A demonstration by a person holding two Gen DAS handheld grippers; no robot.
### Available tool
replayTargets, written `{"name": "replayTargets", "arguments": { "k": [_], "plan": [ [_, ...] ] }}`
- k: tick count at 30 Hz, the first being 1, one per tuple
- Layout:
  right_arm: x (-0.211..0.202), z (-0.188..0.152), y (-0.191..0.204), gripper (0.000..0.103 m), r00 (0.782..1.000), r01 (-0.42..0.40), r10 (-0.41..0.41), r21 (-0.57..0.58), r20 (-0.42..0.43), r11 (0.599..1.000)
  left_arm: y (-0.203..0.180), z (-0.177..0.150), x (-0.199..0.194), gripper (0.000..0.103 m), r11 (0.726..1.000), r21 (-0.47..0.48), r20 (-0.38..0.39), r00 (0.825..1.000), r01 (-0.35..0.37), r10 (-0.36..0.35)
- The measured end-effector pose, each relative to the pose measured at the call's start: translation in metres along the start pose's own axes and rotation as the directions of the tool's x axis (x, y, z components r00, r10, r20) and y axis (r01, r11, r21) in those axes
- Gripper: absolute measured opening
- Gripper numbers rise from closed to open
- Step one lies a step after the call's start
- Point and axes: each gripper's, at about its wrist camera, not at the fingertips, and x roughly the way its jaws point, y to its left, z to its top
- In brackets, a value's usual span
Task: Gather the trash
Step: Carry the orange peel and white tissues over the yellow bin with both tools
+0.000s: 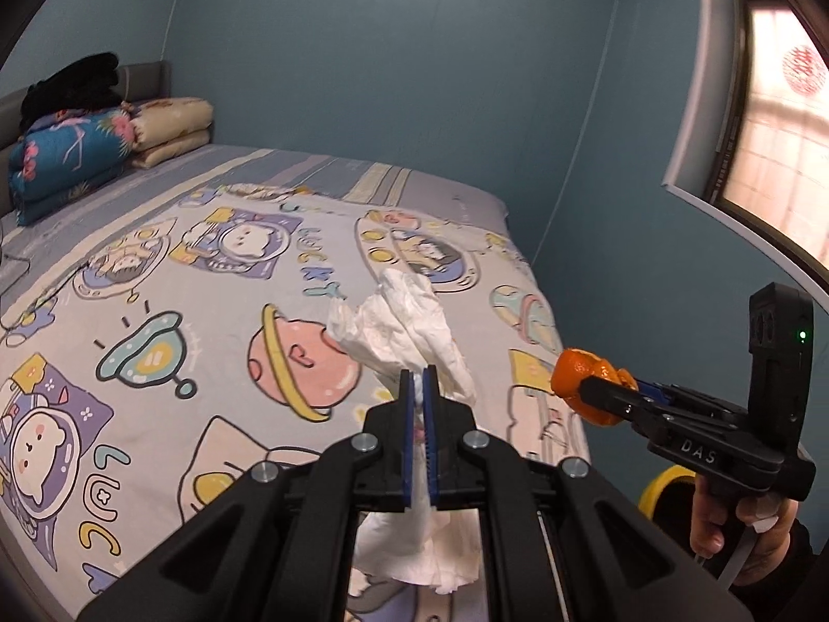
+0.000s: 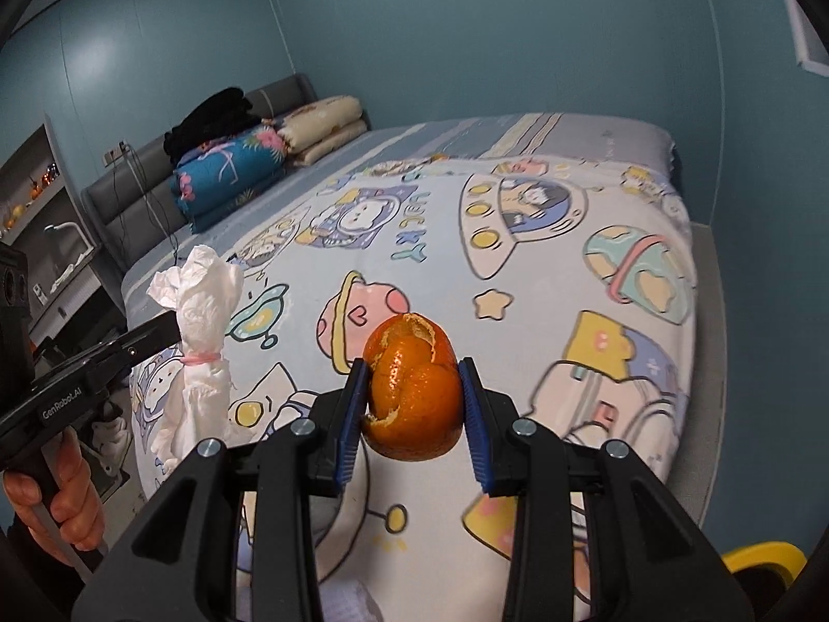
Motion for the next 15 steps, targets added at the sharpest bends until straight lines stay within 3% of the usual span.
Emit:
{"name": "replayTargets", "arguments": {
  "k": [15],
  "plan": [
    [-0.096, -0.032, -0.051, 0.033, 0.991, 0.089, -0.096, 0.085, 0.091, 0.992, -0.097, -0.01, -0.03, 0.003, 0.985, 0.128, 0.027, 0.992, 0.115, -0.119]
  ]
}}
